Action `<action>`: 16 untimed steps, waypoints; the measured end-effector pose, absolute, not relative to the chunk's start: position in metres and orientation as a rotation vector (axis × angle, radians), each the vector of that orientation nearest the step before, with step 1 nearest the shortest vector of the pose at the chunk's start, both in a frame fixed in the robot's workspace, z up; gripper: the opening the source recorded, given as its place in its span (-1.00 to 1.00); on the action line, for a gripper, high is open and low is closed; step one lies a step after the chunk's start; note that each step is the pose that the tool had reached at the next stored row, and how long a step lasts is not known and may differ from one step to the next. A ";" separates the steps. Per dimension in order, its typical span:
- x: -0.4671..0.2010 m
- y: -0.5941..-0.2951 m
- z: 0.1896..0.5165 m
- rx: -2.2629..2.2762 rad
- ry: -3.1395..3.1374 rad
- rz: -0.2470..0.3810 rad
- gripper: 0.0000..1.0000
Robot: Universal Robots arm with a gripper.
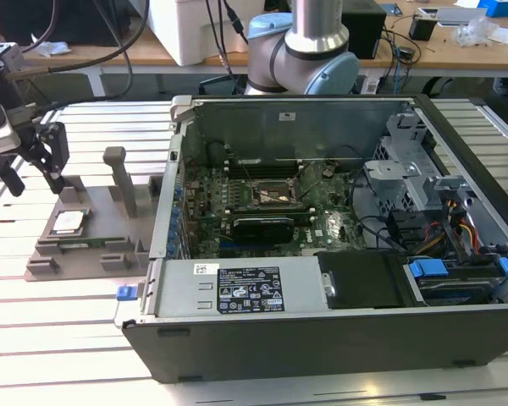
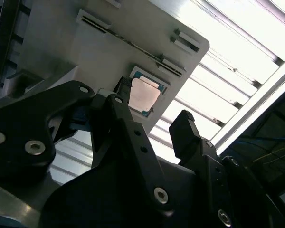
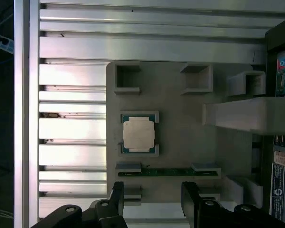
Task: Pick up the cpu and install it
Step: 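Pick up the cpu and move it towards the insertion slot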
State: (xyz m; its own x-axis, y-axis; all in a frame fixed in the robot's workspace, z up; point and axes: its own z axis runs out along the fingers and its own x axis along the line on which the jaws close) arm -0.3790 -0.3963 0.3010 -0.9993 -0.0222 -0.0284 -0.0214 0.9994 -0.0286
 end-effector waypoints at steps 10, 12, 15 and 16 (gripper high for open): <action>-0.379 -0.396 0.294 -0.034 3.112 -0.044 0.20; -0.379 -0.396 0.291 -0.034 3.112 -0.044 0.20; -0.379 -0.396 0.285 -0.034 3.112 -0.044 0.20; -0.379 -0.396 0.283 -0.034 3.112 -0.045 0.20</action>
State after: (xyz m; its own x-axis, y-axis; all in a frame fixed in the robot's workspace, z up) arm -0.3787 -0.3958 0.2834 -0.9993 -0.0223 -0.0284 -0.0215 0.9993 -0.0292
